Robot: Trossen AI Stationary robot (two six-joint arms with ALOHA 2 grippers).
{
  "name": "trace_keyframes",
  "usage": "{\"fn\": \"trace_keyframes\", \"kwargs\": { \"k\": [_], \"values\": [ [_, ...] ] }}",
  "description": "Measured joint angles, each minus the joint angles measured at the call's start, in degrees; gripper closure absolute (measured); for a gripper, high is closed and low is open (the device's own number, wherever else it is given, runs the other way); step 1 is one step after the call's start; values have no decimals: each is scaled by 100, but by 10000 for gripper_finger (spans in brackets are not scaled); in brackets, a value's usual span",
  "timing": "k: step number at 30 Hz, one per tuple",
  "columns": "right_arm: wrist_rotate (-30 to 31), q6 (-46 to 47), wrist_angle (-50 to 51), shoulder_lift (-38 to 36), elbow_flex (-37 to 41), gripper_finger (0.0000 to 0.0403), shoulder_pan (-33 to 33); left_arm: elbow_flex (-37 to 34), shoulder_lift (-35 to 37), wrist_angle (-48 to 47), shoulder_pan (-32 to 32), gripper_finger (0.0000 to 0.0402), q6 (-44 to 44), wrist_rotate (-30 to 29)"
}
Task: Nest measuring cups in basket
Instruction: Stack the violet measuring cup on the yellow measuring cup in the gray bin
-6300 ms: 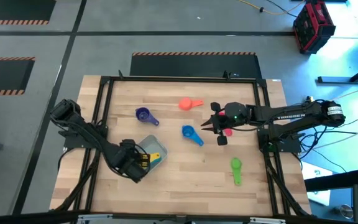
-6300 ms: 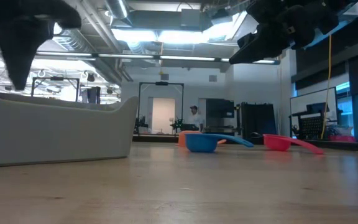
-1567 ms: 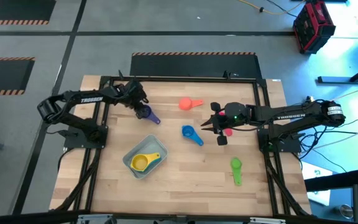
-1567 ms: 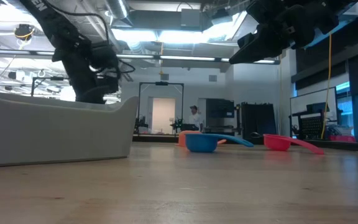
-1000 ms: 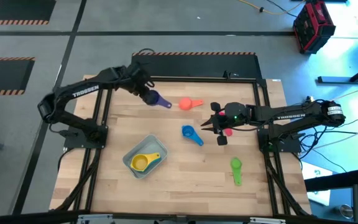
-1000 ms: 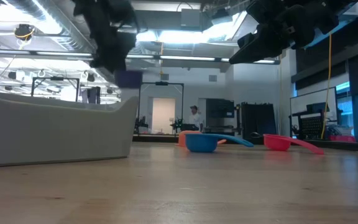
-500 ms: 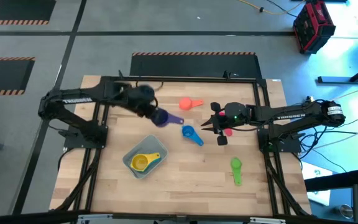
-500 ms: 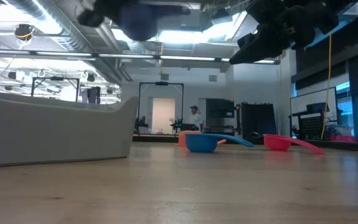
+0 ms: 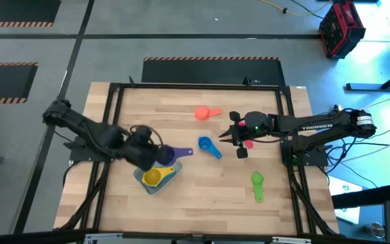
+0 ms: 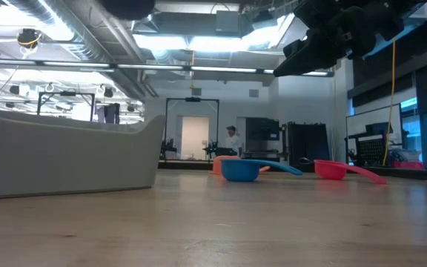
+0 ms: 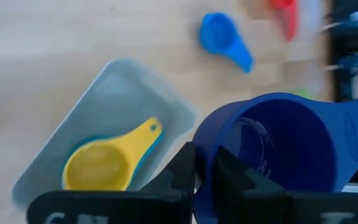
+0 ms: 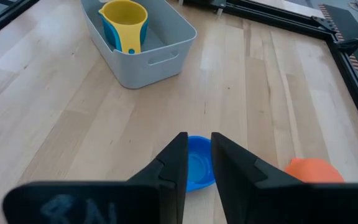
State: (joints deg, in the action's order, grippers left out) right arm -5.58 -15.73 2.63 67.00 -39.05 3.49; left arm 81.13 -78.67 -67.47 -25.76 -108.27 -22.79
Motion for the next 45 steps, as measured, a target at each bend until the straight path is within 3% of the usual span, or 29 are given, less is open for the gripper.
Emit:
{"fn": "trace_keyframes", "kwargs": {
  "k": [5,14,24,40,45],
  "values": [
    [-1,0,9,0,0,327,-2,-1,-358,-313,-412,379,-786,366],
    [1,0,13,0,0,327,-2,-1,-1323,-835,-788,379,-1191,1209],
    [-1,-2,15,0,0,327,-2,-3,-1913,-1374,-990,379,-2146,1181],
    [-1,-130,18,0,0,327,0,-5,-2545,-1446,-795,378,-2148,1396],
    [-1,-131,20,0,0,327,-2,-5,-2593,-1437,-718,360,-1893,1478]
  ]
}}
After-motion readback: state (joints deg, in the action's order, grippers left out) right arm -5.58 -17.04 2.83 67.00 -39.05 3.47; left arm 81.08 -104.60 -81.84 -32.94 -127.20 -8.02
